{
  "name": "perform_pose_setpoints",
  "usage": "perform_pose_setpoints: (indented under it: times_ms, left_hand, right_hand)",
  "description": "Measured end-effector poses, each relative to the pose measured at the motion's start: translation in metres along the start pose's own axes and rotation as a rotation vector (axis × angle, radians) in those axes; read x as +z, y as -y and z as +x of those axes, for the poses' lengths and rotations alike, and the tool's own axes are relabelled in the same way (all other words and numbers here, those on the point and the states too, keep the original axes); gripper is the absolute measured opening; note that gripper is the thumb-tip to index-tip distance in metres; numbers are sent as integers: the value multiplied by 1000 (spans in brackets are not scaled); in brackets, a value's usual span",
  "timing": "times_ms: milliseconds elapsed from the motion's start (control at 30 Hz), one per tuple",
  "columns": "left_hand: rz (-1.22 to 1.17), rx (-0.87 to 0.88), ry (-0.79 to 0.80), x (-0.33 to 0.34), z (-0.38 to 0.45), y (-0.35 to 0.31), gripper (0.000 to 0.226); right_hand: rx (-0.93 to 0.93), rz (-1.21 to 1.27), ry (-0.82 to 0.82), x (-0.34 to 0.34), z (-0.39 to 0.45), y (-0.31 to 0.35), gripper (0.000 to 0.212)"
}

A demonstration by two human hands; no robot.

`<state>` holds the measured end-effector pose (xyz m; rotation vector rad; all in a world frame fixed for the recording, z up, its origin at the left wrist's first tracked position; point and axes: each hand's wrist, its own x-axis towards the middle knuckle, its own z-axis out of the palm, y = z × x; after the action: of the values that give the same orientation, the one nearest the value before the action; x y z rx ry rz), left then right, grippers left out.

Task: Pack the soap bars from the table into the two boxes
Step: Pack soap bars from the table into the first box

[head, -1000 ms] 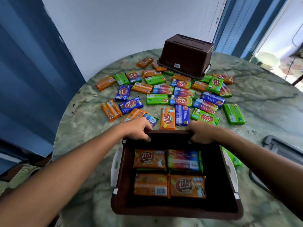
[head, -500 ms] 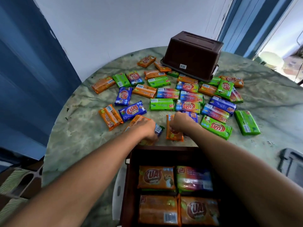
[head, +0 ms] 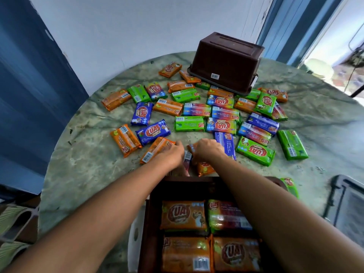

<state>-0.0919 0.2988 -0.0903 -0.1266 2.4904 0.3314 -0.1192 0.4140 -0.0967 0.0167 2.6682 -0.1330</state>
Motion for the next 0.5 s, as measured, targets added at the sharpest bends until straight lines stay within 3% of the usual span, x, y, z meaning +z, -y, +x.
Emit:
perform_pose_setpoints:
  times_ms: [167,233,433,500]
  left_hand:
    - [-11,75,0,-3,-7,5,112]
    - [-42,127,-81,-15,-17,10,114]
    - [-12,386,-338,-75,-91,9,104]
    - [44,479,-354,-80,-129,8,95]
  right_hand:
    - [-106,9,-91,-12,-13,-5,52]
    - [-184,41,-154,-30,-25,-11,51]
    - [-418,182,-310,-98,-85,-40,71]
    - [-508,157,-300,-113,-121,-56,80]
